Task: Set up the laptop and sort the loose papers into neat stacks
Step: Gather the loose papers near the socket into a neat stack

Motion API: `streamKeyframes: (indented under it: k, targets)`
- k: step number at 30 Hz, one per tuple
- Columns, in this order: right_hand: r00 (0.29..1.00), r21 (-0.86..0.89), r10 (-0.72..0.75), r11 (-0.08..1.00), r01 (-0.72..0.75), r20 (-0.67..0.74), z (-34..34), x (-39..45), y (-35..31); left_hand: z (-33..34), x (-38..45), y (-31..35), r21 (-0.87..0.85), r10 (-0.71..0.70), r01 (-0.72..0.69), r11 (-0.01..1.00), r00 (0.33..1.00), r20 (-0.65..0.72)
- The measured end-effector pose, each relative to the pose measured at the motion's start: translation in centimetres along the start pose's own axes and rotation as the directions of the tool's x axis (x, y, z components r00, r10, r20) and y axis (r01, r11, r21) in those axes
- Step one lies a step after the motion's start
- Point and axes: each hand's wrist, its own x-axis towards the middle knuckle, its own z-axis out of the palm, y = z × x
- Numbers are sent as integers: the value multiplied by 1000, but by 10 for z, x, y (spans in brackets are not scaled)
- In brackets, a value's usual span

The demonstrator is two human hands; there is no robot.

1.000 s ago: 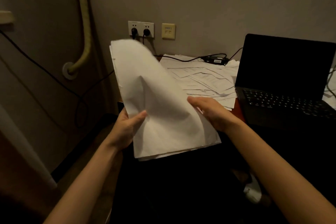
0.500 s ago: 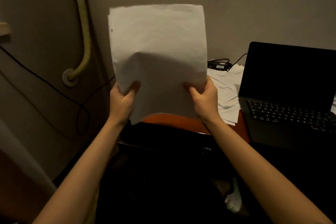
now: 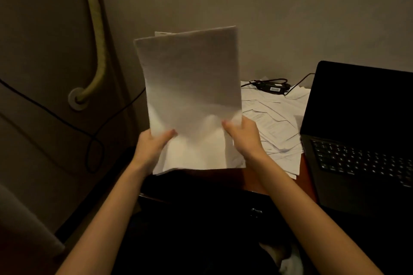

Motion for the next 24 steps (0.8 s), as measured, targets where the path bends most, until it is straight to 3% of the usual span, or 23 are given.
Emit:
streamKeyframes:
  k: [5, 6, 8, 10, 12, 17, 21, 24]
  targets:
    - [970, 124, 191, 970, -210, 152, -13, 44, 7, 20, 36, 1, -243, -61, 21, 970, 986, -156]
    - [973, 95, 178, 977, -193, 143, -17, 53, 10, 26, 44, 1, -278, -87, 37, 960, 982, -169]
    - [991, -188, 78, 980, -58, 105, -25, 74, 22, 35, 58, -6, -296, -132, 75, 952, 975, -180]
    - [990, -491, -4, 868, 72, 139, -27, 94, 29, 39, 71, -16, -285, -139, 82, 955, 973, -186]
    - [979, -645, -48, 746, 169, 200, -23, 113, 31, 37, 81, -25, -252, -128, 68, 965, 965, -229]
    - [948, -722, -128, 620, 306, 292, 1, 167, 20, 32, 95, -37, -277, -125, 5, 961, 899, -419]
    - [926, -778, 58, 563, 278, 373, 34, 214, 27, 36, 96, -37, -194, -45, -57, 979, 874, -484]
    - [924, -794, 94, 549, 262, 370, 52, 235, 41, 36, 99, -39, -185, -29, -74, 980, 866, -500]
